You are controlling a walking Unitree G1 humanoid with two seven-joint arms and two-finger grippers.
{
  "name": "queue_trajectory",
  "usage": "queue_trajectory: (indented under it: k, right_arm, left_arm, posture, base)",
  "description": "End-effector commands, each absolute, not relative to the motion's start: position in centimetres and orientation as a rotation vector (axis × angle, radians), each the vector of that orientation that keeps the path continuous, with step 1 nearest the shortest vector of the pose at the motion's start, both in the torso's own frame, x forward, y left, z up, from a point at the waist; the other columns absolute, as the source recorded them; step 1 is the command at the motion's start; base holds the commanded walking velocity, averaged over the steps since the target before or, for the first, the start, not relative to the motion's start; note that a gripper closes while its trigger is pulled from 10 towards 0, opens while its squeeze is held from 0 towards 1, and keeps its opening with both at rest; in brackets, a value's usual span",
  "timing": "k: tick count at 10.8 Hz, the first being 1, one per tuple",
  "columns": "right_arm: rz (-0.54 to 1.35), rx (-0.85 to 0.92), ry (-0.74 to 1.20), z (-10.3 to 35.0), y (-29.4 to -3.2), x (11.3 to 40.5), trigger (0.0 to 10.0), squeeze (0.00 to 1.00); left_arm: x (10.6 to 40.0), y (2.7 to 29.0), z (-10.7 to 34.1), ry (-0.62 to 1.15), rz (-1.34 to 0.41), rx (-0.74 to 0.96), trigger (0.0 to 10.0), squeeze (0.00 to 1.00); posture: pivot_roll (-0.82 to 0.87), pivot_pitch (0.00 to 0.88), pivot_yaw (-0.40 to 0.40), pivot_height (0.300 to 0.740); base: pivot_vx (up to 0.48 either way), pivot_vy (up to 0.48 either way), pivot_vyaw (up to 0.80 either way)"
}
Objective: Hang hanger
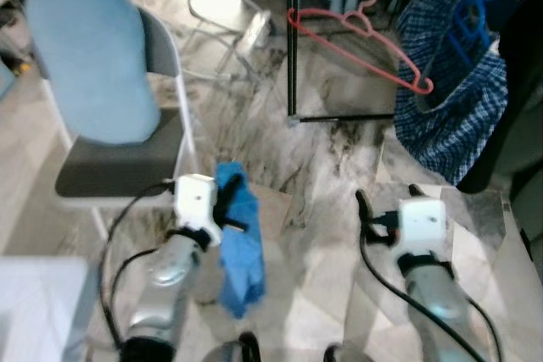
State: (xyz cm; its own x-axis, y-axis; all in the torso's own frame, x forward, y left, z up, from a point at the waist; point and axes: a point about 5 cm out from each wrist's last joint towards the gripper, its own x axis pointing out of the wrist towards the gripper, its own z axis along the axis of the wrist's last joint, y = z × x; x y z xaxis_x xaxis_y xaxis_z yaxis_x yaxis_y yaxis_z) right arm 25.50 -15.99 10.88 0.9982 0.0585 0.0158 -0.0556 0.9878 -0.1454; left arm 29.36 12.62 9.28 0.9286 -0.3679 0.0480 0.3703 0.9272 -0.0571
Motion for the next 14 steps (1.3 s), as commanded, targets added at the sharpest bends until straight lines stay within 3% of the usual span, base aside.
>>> queue_trajectory:
  k: [1, 8, 11, 14]
  right_arm:
    - [0.034, -0.154, -0.028, 11.11, -16.7, 25.25, 10.0, 0.0]
    - [0.046, -0.207, -0.056, 11.58, -16.68, 25.51, 10.0, 0.0]
    - [0.051, -0.209, -0.075, 11.87, -16.37, 25.65, 10.0, 0.0]
    - [0.023, -0.221, -0.09, 12.1, -17.03, 25.68, 10.0, 0.0]
  left_arm:
    - [29.34, 12.0, 9.54, -0.057, -0.402, -0.069, 10.0, 0.0]
    - [29.9, 11.73, 10.12, -0.081, -0.405, -0.065, 10.0, 0.0]
    - [29.82, 11.58, 9.93, -0.077, -0.408, -0.069, 10.0, 0.0]
    - [29.73, 11.17, 9.82, -0.073, -0.428, -0.071, 10.0, 0.0]
  posture:
    - [-0.18, 0.186, 0.077, 0.74]
    - [-0.18, 0.193, 0.075, 0.74]
    - [-0.18, 0.193, 0.074, 0.74]
    - [-0.18, 0.189, 0.079, 0.74]
  base:
    - [0.311, 0.0, 0.0]
    - [0.364, 0.0, 0.0]
    - [0.434, 0.0, 0.56]
    - [0.43, 0.0, 0.0]
